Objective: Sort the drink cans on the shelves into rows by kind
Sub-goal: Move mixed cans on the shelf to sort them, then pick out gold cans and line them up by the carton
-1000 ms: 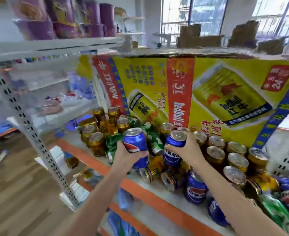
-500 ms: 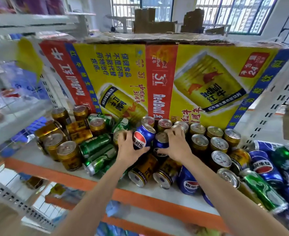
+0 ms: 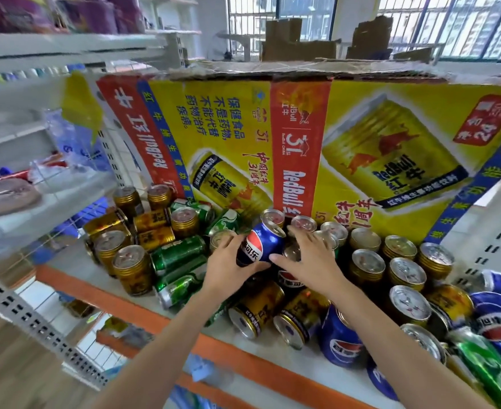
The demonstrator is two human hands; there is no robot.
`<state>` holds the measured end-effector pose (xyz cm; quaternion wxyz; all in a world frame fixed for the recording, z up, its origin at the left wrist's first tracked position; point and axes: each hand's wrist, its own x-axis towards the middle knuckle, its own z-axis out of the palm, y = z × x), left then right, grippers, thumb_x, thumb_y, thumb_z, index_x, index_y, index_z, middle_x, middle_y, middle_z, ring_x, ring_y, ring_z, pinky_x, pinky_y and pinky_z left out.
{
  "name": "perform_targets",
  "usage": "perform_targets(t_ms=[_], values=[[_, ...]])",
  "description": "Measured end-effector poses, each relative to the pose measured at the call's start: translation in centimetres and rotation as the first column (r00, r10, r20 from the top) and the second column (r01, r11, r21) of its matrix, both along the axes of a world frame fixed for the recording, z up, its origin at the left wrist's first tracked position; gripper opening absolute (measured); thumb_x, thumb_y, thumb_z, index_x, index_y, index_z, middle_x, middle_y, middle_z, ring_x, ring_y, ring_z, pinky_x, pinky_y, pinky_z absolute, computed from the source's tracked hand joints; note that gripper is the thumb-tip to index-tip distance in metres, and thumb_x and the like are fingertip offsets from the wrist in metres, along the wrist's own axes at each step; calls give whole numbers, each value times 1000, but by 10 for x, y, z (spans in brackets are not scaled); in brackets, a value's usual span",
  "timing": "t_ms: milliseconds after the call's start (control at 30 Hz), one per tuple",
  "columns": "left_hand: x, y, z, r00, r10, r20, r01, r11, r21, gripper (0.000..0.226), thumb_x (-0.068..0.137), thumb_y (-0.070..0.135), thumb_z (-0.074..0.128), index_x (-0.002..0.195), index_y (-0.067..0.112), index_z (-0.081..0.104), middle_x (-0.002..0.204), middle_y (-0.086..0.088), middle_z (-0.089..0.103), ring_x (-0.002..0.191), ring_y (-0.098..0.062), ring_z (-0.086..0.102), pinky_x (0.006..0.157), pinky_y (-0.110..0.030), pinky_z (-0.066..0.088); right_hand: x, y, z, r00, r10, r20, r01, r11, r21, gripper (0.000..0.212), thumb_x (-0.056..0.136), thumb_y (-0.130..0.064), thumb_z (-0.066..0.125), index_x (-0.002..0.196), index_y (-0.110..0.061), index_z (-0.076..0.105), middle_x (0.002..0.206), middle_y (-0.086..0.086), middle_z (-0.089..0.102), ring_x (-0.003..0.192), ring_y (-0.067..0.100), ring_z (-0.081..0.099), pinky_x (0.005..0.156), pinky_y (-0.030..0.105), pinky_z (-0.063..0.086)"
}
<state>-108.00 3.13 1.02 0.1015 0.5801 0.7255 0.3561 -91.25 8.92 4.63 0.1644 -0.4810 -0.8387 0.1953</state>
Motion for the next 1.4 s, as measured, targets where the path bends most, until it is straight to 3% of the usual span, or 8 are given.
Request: perform_targets(t_ms=[167,300,400,633,833,967,1233,1400], values=[[1,-4,-11,991,-59,121,61,998,-15,72,79,43,70,138,14,38,137,-2,46,126,-19,45,96,-23,37,-27,13,10,993,71,98,-61,993,-104,94,77,-68,53,149,-22,13,151,12,26,137,30,28,111,47,24],[-9,-19,-20,973,-143,-183,119,983,-138,84,86,42,62,150,16,13,154,-3,17,142,-20,19,113,-34,28,-37,19,12,996,41,79,-34,995,-92,90,75,-63,62,145,-21,23,146,9,29,131,29,36,105,46,36],[-28,-37,-26,909,-160,-384,108,982,-153,69,88,47,56,143,18,29,140,-2,32,132,-22,29,108,-34,31,-40,15,21,993,70,97,-75,996,46,84,73,-50,70,139,-22,28,134,5,28,124,27,39,97,38,40],[-59,-44,-24,896,-251,-365,192,963,-191,57,86,53,56,131,21,45,126,5,45,120,-14,40,96,-23,34,-57,5,15,924,270,271,-275,961,-19,83,69,-42,77,133,-27,26,132,1,27,123,25,41,93,41,45],[-90,-32,-8,916,-274,-292,255,962,-102,33,90,39,58,112,16,62,109,0,57,105,-17,52,84,-24,40,-76,4,11,883,216,417,-244,970,15,79,78,-52,65,140,-24,25,134,3,33,126,24,39,96,38,38],[-140,-15,7,923,-222,-314,205,975,-89,29,90,33,58,111,13,63,106,-3,58,100,-19,55,81,-27,44,-101,7,23,905,221,363,-233,972,-10,61,88,-60,45,134,-20,41,131,3,40,122,22,42,97,37,40],[-269,23,24,921,-71,-382,-49,954,-296,31,91,30,55,118,16,58,118,-11,56,109,-29,53,89,-39,46,-192,16,15,911,270,312,-282,959,-6,47,94,-39,49,134,-14,45,134,8,43,128,24,37,100,36,39],[-330,20,0,928,101,-358,-213,933,-289,41,86,31,60,123,13,56,124,-18,51,120,-34,43,98,-42,39,-253,26,-1,909,256,328,-288,956,53,50,95,-35,48,139,-14,39,148,8,33,137,26,28,109,39,31]])
